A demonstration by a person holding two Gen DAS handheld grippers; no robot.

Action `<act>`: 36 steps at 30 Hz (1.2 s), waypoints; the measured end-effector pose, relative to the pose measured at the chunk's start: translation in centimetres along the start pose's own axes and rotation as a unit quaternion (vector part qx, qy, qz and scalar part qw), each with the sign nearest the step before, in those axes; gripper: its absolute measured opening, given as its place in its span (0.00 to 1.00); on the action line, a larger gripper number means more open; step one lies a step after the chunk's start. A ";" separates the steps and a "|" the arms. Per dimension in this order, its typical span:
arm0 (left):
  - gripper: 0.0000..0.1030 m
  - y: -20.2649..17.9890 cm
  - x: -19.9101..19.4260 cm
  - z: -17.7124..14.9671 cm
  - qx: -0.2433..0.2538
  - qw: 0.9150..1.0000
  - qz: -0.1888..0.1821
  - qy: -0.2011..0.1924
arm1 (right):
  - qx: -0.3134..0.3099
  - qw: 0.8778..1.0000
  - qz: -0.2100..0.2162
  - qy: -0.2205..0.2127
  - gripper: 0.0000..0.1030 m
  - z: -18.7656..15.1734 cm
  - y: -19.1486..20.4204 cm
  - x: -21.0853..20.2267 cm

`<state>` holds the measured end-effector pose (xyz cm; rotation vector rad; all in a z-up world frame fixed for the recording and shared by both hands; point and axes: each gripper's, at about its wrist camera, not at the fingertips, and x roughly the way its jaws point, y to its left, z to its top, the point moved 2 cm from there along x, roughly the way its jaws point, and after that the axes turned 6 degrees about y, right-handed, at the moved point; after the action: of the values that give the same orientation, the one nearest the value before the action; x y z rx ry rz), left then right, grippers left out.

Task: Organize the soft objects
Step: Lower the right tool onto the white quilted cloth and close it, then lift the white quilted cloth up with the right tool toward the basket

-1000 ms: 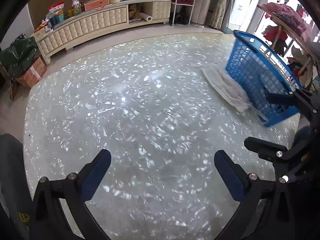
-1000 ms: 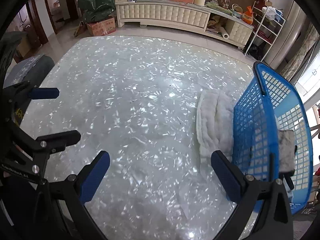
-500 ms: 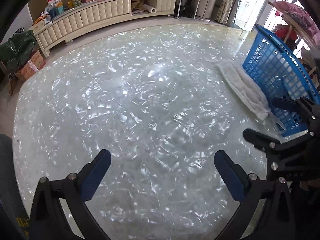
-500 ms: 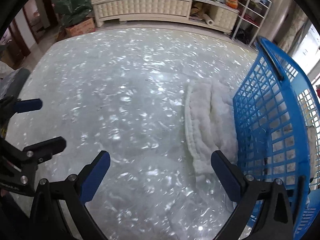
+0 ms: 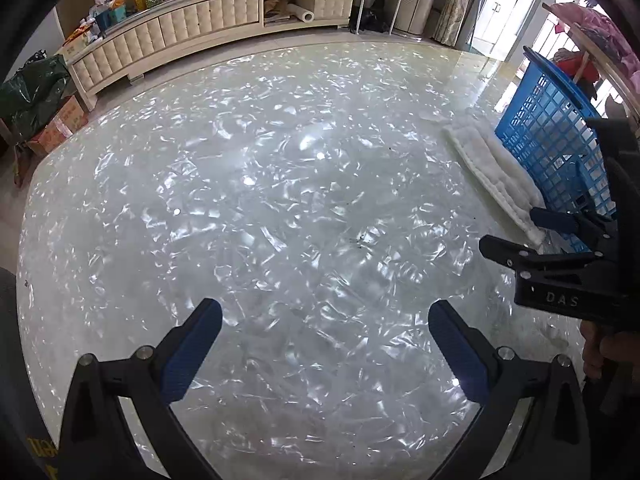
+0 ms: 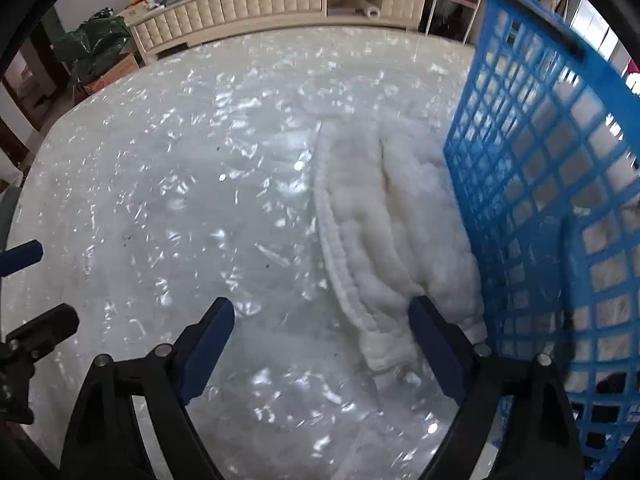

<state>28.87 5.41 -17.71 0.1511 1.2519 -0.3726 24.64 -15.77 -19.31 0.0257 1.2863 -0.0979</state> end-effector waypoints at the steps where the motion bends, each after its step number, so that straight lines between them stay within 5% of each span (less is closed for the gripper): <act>1: 0.99 0.0 0.0 0.0 0.001 1.000 -0.002 0.000 | 0.000 1.000 0.001 0.000 0.81 0.0 -0.1 0.0; 4: 1.00 -0.2 0.1 0.1 0.003 1.000 -0.001 -0.002 | 0.001 1.000 -0.015 -0.013 0.57 -0.1 -0.9 -0.4; 6: 1.00 -0.5 0.2 0.2 0.006 1.000 0.001 -0.003 | 0.006 0.999 -0.026 -0.022 0.31 -0.2 -1.9 -0.7; 9: 1.00 -1.0 0.3 0.2 0.008 1.000 0.003 -0.004 | 0.006 0.999 -0.033 -0.032 0.14 -0.3 -2.7 -0.8; 36: 1.00 -5.2 -6.5 -1.6 0.003 0.999 0.006 -0.052 | -0.046 0.994 0.051 -0.086 0.09 -6.8 -2.2 -11.5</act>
<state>23.85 2.35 -11.61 0.1418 1.1466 -0.3694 14.75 -16.83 -10.09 0.0037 1.1142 0.0468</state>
